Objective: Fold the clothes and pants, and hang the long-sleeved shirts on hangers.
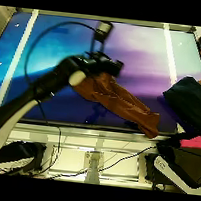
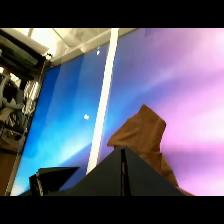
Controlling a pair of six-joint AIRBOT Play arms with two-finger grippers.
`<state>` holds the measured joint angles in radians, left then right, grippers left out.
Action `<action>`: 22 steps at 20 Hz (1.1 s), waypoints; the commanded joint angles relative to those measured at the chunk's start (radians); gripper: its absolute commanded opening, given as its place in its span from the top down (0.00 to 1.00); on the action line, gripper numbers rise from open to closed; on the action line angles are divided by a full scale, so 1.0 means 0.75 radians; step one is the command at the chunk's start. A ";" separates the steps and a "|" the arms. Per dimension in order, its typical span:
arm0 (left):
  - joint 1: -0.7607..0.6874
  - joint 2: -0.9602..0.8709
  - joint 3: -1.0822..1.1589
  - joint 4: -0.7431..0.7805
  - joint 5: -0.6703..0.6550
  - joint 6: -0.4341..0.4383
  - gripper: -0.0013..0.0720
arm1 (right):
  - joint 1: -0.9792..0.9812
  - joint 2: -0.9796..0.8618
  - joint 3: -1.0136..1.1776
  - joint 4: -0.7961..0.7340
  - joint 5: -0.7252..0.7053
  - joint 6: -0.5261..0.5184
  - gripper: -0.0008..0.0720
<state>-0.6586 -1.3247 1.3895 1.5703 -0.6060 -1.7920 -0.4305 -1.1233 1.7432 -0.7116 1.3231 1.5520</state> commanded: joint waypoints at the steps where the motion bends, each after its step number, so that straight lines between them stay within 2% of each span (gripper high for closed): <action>1: 0.287 -0.006 -0.001 0.039 -0.235 0.000 0.02 | 0.002 0.001 -0.001 -0.001 -0.109 0.001 0.96; 5: 0.538 -0.107 -0.001 -0.037 -0.306 0.000 0.02 | 0.002 0.001 -0.001 -0.033 -0.129 -0.017 0.96; 8: 0.638 -0.232 -0.001 -0.198 -0.383 0.002 0.02 | 0.002 0.000 -0.001 -0.095 0.007 -0.254 0.96; 10: 0.665 -0.313 -0.001 -0.291 -0.402 0.005 0.02 | 0.002 0.000 -0.002 -0.110 0.118 -0.329 0.95; 11: 0.671 -0.349 -0.001 -0.325 -0.415 0.005 0.02 | 0.002 0.000 -0.002 -0.111 0.145 -0.344 0.88; 13: 0.670 -0.412 -0.001 -0.362 -0.468 0.005 0.02 | 0.002 0.000 -0.002 -0.131 0.160 -0.369 0.32; 14: 0.670 -0.437 -0.001 -0.361 -0.513 0.011 0.02 | 0.002 0.000 -0.002 -0.155 0.160 -0.398 0.28; 15: 0.670 -0.456 -0.001 -0.367 -0.552 0.053 0.03 | 0.002 0.000 -0.002 -0.184 0.160 -0.400 0.28; 17: 0.670 -0.473 -0.001 -0.396 -0.622 0.134 0.25 | 0.002 0.000 -0.002 -0.235 0.160 -0.400 0.29; 22: 0.664 -0.473 -0.001 -0.399 -0.755 0.193 0.25 | 0.002 0.000 -0.002 -0.249 0.161 -0.400 0.29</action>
<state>-0.1612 -1.6718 1.3891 1.2835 -1.1000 -1.6855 -0.4301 -1.1233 1.7420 -0.8822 1.4395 1.2598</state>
